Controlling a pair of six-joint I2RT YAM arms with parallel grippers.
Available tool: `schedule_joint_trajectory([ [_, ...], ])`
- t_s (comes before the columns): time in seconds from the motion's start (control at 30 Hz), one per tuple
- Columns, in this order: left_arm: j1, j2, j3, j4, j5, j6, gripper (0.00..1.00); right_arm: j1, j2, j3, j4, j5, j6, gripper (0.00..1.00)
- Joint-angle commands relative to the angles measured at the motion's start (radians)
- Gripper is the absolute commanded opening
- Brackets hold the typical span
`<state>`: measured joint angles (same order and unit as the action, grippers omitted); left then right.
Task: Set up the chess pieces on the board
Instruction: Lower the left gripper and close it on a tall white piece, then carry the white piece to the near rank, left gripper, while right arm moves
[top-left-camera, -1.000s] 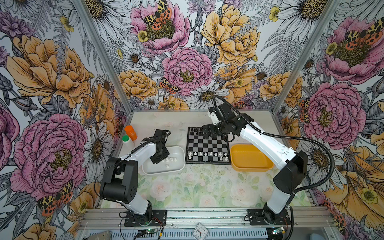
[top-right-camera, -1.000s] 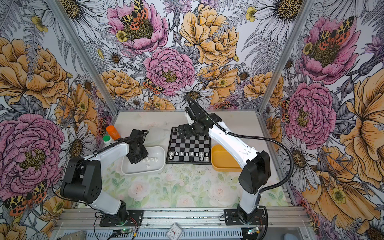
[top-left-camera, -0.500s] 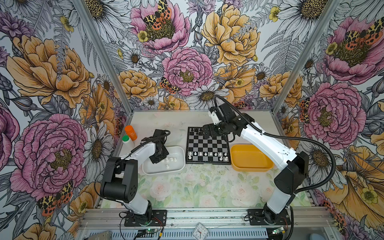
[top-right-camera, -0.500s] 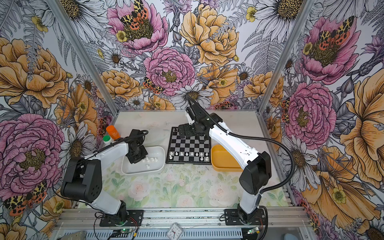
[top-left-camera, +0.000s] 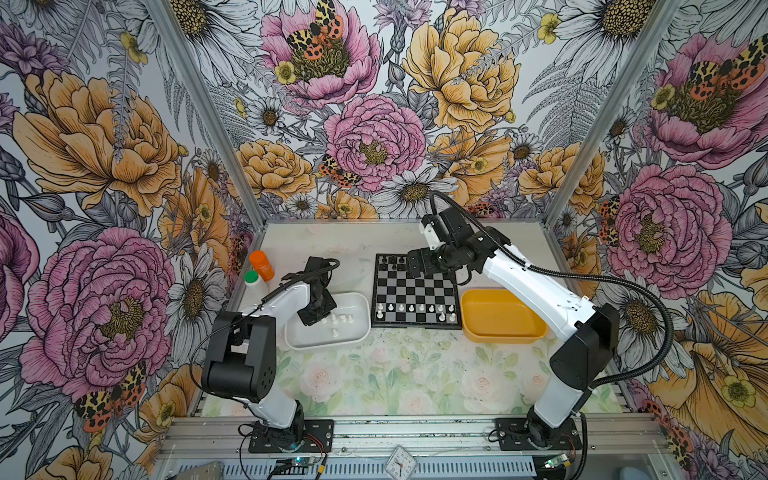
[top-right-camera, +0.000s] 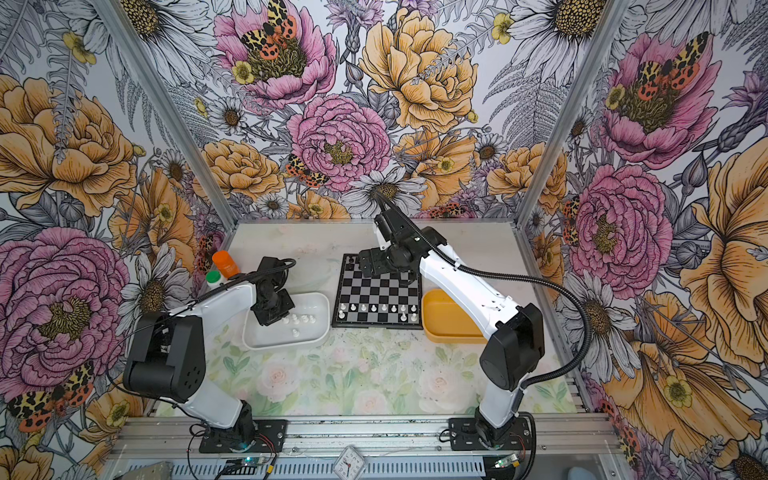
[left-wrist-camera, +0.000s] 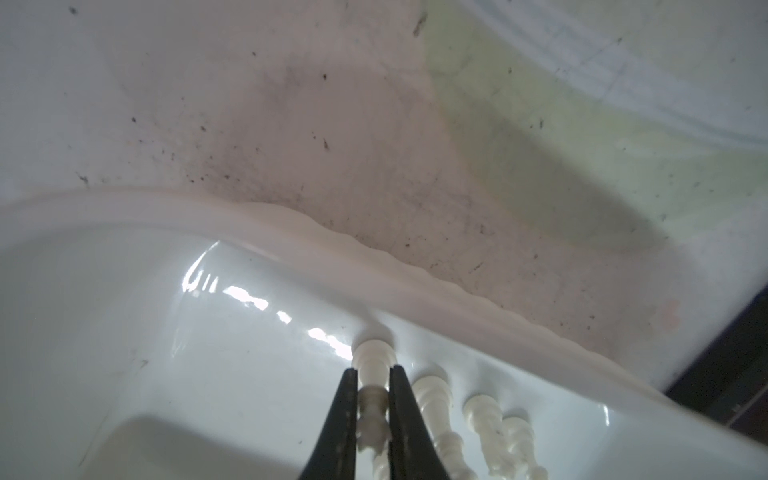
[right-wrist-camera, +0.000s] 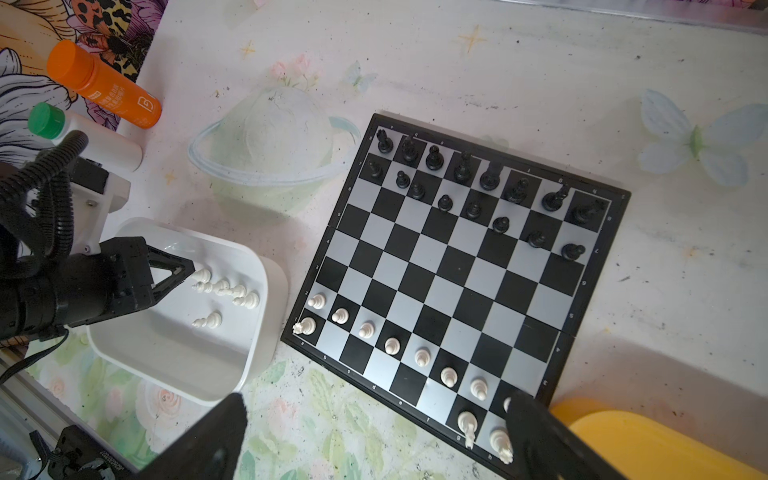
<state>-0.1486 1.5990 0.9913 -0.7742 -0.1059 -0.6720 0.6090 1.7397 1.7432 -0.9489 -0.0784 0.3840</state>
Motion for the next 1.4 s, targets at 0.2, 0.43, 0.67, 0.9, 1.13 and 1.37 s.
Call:
schedule_joint_trajectory([
  [0.2, 0.026, -0.126, 0.153, -0.141, -0.029, 0.049, 0.09, -0.006, -0.059, -0.024, 0.011, 0.021, 0.016, 1.00],
  [0.43, -0.050, -0.165, 0.293, -0.232, -0.048, 0.044, 0.10, -0.005, -0.104, -0.070, 0.012, 0.033, 0.019, 1.00],
  [0.67, -0.217, -0.104, 0.422, -0.264, -0.079, 0.009, 0.10, -0.005, -0.206, -0.177, 0.012, 0.064, 0.037, 1.00],
  [0.9, -0.389, 0.042, 0.528, -0.262, -0.091, -0.020, 0.10, -0.009, -0.364, -0.324, 0.007, 0.102, 0.077, 1.00],
  [1.13, -0.531, 0.198, 0.633, -0.259, -0.084, -0.035, 0.10, -0.012, -0.502, -0.430, -0.035, 0.145, 0.105, 1.00],
  [1.37, -0.612, 0.327, 0.693, -0.248, -0.078, -0.047, 0.10, -0.015, -0.601, -0.481, -0.089, 0.175, 0.127, 1.00],
])
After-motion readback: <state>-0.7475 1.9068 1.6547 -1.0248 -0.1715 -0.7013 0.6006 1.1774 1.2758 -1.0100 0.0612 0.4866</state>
